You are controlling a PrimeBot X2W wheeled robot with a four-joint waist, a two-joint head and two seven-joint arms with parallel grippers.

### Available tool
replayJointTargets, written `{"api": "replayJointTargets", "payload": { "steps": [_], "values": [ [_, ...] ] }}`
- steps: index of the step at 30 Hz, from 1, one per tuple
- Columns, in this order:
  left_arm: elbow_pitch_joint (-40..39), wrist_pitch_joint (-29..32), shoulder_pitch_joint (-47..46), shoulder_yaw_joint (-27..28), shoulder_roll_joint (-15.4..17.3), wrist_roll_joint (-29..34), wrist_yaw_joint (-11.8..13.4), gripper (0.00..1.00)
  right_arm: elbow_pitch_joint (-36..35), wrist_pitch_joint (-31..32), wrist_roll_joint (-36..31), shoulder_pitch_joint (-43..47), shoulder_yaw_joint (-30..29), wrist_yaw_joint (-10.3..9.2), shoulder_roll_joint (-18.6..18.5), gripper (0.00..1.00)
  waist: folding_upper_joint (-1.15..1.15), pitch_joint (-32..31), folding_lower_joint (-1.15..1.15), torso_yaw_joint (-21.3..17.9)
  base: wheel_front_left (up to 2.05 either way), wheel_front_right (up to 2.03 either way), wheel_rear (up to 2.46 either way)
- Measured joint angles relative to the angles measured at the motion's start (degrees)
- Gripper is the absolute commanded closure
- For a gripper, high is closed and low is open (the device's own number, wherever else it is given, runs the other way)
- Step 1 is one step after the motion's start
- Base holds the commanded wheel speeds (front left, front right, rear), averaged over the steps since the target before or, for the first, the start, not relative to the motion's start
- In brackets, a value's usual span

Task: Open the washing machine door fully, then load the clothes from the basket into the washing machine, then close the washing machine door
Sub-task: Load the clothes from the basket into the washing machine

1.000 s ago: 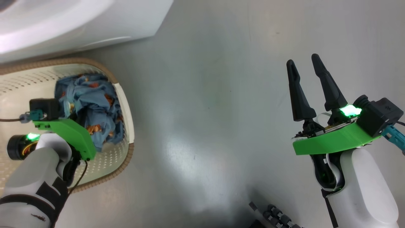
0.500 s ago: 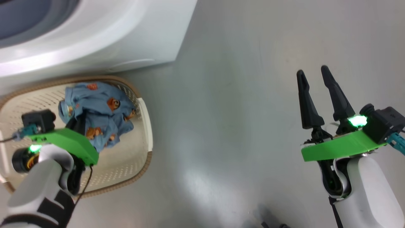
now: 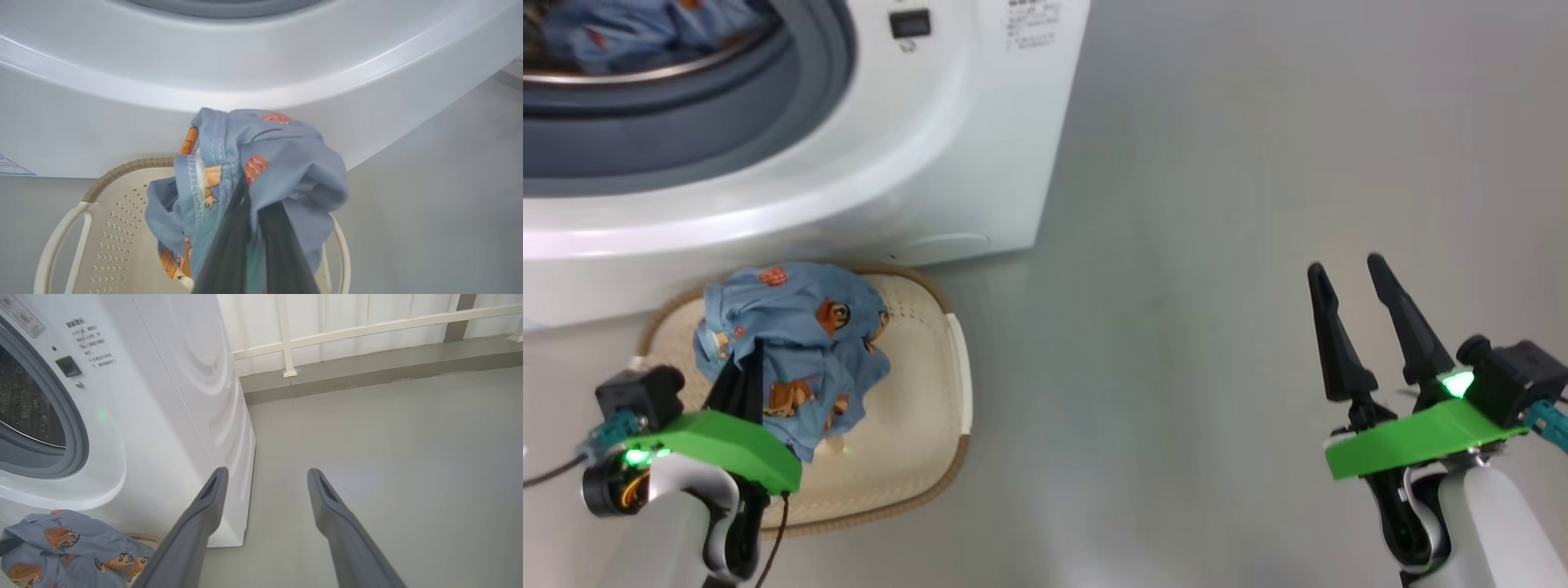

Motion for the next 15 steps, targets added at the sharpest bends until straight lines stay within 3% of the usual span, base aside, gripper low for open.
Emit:
{"api": "replayJointTargets", "payload": {
  "steps": [15],
  "values": [
    [-17.25,-0.01,13.54,9.57,-2.09,9.42,0.0,1.0,1.26,0.0,0.07,7.58,-0.1,0.0,-2.65,0.0,0.0,-10.91,0.0,4.26,0.0,0.0,0.0]
  ]
}}
